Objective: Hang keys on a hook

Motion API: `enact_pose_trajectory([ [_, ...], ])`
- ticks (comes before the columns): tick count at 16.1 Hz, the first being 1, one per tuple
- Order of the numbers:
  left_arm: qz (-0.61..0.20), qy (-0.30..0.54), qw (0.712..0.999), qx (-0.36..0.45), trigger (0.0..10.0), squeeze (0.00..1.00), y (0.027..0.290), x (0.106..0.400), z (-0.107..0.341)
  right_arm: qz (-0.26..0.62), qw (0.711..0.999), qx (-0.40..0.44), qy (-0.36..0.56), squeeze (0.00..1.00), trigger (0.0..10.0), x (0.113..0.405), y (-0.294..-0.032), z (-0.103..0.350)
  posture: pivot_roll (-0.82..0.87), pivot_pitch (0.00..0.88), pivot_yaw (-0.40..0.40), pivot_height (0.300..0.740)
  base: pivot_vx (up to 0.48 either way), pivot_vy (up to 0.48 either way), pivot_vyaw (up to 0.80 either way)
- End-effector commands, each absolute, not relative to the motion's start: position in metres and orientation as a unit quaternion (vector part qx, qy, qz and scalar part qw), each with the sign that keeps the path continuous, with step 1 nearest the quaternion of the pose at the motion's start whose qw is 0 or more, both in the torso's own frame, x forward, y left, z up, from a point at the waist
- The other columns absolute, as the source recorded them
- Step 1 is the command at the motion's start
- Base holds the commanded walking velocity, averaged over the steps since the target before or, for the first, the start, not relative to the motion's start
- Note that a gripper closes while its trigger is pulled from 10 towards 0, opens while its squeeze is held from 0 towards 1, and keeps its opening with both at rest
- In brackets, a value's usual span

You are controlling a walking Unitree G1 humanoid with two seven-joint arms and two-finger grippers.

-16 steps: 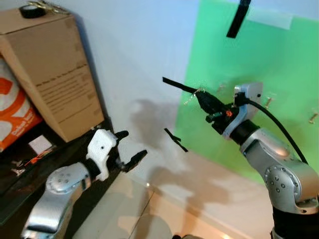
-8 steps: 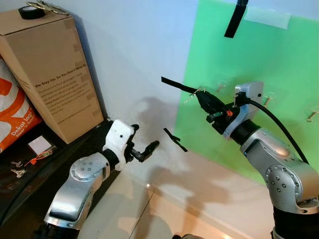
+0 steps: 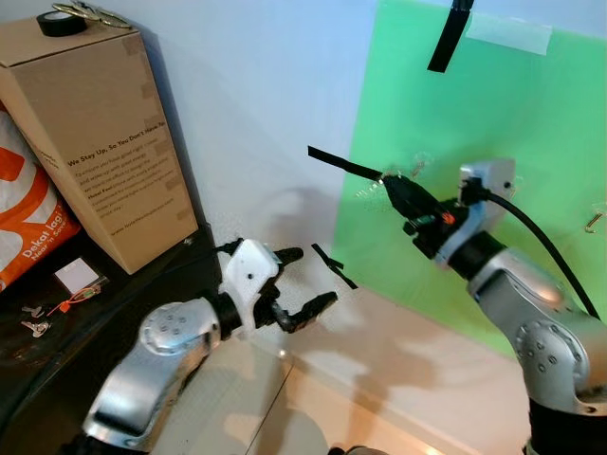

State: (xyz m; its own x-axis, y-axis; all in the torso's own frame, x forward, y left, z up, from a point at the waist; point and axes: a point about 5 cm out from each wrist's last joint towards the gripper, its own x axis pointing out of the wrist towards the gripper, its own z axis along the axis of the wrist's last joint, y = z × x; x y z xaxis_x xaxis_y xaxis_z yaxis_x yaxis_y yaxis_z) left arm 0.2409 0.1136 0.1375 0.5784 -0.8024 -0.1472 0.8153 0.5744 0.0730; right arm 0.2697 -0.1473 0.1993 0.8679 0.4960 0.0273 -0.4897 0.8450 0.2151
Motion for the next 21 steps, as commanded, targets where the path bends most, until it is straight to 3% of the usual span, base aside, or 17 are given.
enact_pose_trajectory([
  [1,-0.463,0.031,0.883,0.066,10.0,0.0,0.115,0.24,0.144,0.254,0.961,0.109,0.008,0.0,10.0,0.266,-0.15,0.204,-0.06,0.0,-0.018,0.74,0.0,0.0,0.0],
  [14,-0.495,0.023,0.866,0.062,10.0,0.0,0.117,0.235,0.151,0.219,0.963,0.158,0.008,0.0,10.0,0.278,-0.159,0.204,-0.05,0.0,-0.014,0.74,0.0,0.0,0.0],
  [21,-0.499,0.026,0.864,0.062,10.0,0.0,0.115,0.233,0.151,0.195,0.955,0.217,0.06,0.0,10.0,0.274,-0.167,0.186,-0.06,0.0,-0.013,0.74,0.0,0.0,0.0],
])
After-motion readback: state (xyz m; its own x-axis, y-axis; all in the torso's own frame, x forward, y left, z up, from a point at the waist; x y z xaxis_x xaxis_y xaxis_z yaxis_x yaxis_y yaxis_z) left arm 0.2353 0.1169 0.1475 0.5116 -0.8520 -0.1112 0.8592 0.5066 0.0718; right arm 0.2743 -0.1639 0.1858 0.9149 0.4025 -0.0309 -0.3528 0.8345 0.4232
